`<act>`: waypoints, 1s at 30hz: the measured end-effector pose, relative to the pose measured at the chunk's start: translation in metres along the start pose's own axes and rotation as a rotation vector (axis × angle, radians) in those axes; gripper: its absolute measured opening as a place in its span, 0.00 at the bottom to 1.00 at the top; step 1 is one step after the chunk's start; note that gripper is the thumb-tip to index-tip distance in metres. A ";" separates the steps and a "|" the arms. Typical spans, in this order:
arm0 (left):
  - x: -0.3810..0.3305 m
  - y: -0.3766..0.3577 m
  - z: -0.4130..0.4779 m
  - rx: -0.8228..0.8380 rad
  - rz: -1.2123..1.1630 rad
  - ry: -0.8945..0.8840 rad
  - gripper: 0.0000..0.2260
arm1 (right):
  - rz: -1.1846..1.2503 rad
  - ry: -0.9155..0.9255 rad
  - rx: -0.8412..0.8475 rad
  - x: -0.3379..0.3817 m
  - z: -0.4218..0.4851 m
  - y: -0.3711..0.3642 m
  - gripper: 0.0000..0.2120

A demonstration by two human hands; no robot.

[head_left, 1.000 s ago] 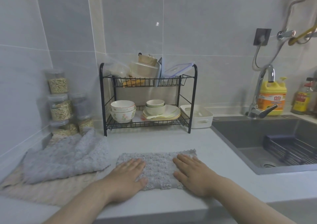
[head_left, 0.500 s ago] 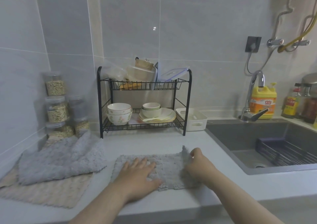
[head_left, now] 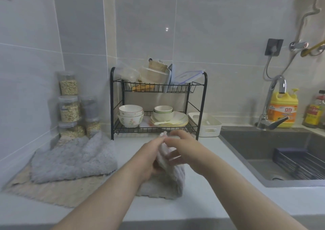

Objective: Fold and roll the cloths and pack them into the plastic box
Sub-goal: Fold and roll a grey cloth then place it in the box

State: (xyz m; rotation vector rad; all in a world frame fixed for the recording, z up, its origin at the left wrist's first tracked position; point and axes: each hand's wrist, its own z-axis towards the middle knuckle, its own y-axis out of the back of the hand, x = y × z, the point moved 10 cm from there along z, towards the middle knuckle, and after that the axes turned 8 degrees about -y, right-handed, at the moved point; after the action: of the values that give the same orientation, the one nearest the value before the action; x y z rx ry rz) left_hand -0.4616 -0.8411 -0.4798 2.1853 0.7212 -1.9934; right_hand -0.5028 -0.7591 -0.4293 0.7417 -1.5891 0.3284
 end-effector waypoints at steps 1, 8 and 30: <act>-0.005 0.013 0.001 -0.066 0.060 -0.017 0.09 | 0.040 0.010 0.014 0.001 0.000 -0.003 0.17; 0.004 0.078 0.011 -0.215 0.409 -0.021 0.12 | -0.421 0.085 -0.113 -0.021 0.003 -0.007 0.07; 0.048 0.040 0.009 0.395 1.633 -0.350 0.31 | -1.153 0.150 -0.094 -0.095 0.021 -0.014 0.30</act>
State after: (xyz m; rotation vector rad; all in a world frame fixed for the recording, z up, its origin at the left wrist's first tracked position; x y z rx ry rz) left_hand -0.4526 -0.8665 -0.5367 1.3741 -1.2139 -1.3681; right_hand -0.5102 -0.7567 -0.5273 1.3763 -0.8226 -0.5192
